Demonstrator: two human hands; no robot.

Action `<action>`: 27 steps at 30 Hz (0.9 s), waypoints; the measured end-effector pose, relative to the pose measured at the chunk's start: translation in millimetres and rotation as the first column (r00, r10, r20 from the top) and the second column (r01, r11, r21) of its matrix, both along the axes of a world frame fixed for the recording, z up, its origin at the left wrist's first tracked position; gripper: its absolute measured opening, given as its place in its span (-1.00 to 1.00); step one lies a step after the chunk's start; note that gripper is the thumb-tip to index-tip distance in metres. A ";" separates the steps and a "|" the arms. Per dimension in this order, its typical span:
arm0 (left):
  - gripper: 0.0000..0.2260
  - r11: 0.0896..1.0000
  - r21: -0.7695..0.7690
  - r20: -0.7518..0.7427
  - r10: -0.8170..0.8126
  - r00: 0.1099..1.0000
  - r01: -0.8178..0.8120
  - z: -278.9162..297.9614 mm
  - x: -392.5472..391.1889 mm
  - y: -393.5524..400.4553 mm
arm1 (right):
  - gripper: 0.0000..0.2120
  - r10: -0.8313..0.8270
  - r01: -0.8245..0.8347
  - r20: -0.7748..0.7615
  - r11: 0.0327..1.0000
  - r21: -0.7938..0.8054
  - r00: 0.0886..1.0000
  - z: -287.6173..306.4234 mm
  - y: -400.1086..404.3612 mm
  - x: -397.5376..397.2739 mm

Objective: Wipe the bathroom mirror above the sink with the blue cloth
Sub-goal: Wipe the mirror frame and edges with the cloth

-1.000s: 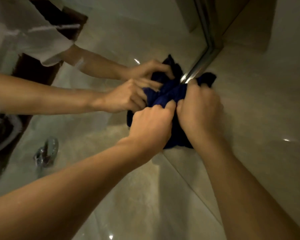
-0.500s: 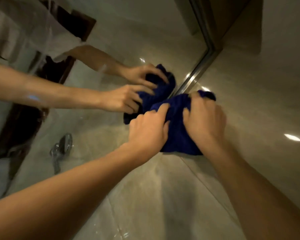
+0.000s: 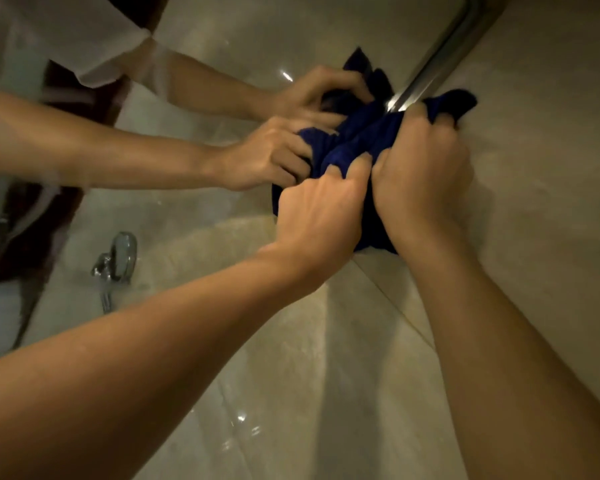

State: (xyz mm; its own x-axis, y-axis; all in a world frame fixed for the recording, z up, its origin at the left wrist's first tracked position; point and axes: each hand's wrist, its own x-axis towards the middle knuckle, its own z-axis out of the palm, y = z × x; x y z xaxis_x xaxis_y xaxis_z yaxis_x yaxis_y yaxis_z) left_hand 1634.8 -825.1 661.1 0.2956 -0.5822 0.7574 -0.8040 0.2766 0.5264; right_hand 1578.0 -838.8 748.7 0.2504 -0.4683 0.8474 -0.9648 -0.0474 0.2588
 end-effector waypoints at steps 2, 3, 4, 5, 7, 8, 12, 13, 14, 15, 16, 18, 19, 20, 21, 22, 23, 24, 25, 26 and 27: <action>-0.55 1.000 -0.011 -0.015 -0.024 1.000 0.024 -16.8 1.8 1.0 | -0.71 0.010 -0.011 0.010 0.999 0.033 1.000 -17.4 3.8 0.0; -0.55 0.999 -0.007 -0.022 -0.032 0.999 0.032 -25.9 2.5 2.1 | -0.72 0.019 -0.020 0.019 0.999 0.047 1.000 -27.7 5.3 0.2; -0.54 0.999 0.019 -0.018 -0.034 0.999 0.034 -35.2 2.4 3.9 | -0.73 0.025 -0.026 0.027 0.998 0.054 0.999 -38.8 5.1 -0.8; -0.53 0.998 0.060 -0.003 -0.029 1.000 0.029 -46.9 1.5 5.3 | -0.74 0.027 -0.029 0.028 0.998 0.061 0.999 -51.1 5.7 -1.7; -0.50 0.988 0.151 0.016 -0.029 0.999 0.026 -74.5 0.7 9.7 | -0.75 0.037 -0.039 0.022 0.992 0.122 0.999 -81.1 9.0 -3.5; -0.49 0.982 0.185 0.016 -0.039 0.999 0.035 -88.0 2.3 13.5 | -0.76 0.041 -0.044 0.019 0.983 0.180 0.999 -97.4 10.7 -4.7; -0.57 0.949 0.309 0.022 -0.080 0.997 0.070 -115.0 10.8 23.7 | -0.76 0.042 -0.006 -0.132 0.964 0.264 0.990 -124.3 23.8 -5.4; -0.60 0.953 0.293 0.001 -0.085 0.996 0.081 -113.2 13.1 23.5 | -0.77 0.039 0.008 -0.162 0.961 0.276 0.986 -120.8 24.0 -8.5; -0.64 0.964 0.253 -0.027 -0.083 0.996 0.087 -108.6 14.2 23.0 | -0.77 0.053 0.006 -0.181 0.951 0.308 0.982 -113.1 23.0 -12.5; -0.66 0.976 0.197 -0.062 -0.079 0.995 0.090 -101.8 14.3 23.0 | -0.76 0.085 -0.032 -0.161 0.951 0.308 0.983 -101.8 22.7 -16.2; -0.66 0.986 0.136 -0.102 -0.084 0.991 0.098 -91.8 12.9 22.9 | -0.74 0.100 -0.059 -0.129 0.955 0.291 0.987 -88.2 22.9 -18.2; -0.63 0.993 0.029 -0.175 -0.108 0.979 0.114 -65.5 6.0 19.7 | -0.69 0.086 -0.071 -0.083 0.984 0.163 0.993 -61.0 22.0 -19.4; -0.63 0.993 -0.011 -0.203 -0.114 0.973 0.114 -51.0 3.1 16.2 | -0.68 0.089 -0.084 -0.048 0.992 0.099 0.995 -50.0 20.2 -17.8; -0.65 0.994 -0.038 -0.218 -0.113 0.969 0.107 -37.8 1.6 12.5 | -0.67 0.109 -0.109 0.004 0.992 0.063 0.994 -43.6 16.5 -16.2; -0.68 0.995 -0.046 -0.216 -0.101 0.971 0.093 -28.7 0.8 8.5 | -0.67 0.130 -0.132 0.052 0.990 0.049 0.990 -39.8 13.0 -13.7; -0.72 0.996 -0.043 -0.200 -0.080 0.977 0.073 -24.9 0.2 4.9 | -0.68 0.137 -0.141 0.087 0.989 0.045 0.987 -38.3 9.2 -10.9; -0.74 0.998 -0.041 -0.174 -0.061 0.983 0.054 -26.3 0.3 2.5 | -0.71 0.130 -0.135 0.103 0.990 0.049 0.986 -40.3 5.3 -8.0; -0.75 0.998 -0.042 -0.147 -0.051 0.988 0.045 -31.3 1.1 1.1 | -0.73 0.126 -0.132 0.112 0.990 0.047 0.986 -45.1 1.8 -5.7; -0.74 0.998 -0.049 -0.130 -0.051 0.990 0.045 -38.1 2.3 0.3 | -0.74 0.128 -0.134 0.122 0.990 0.046 0.984 -51.4 -0.3 -4.0; -0.73 0.997 -0.060 -0.121 -0.055 0.991 0.048 -45.2 3.2 -0.2 | -0.75 0.138 -0.145 0.136 0.988 0.046 0.981 -58.1 -1.2 -3.0; -0.72 0.996 -0.072 -0.116 -0.060 0.991 0.052 -51.5 3.5 -0.7 | -0.75 0.160 -0.169 0.152 0.985 0.043 0.975 -64.8 -1.0 -2.8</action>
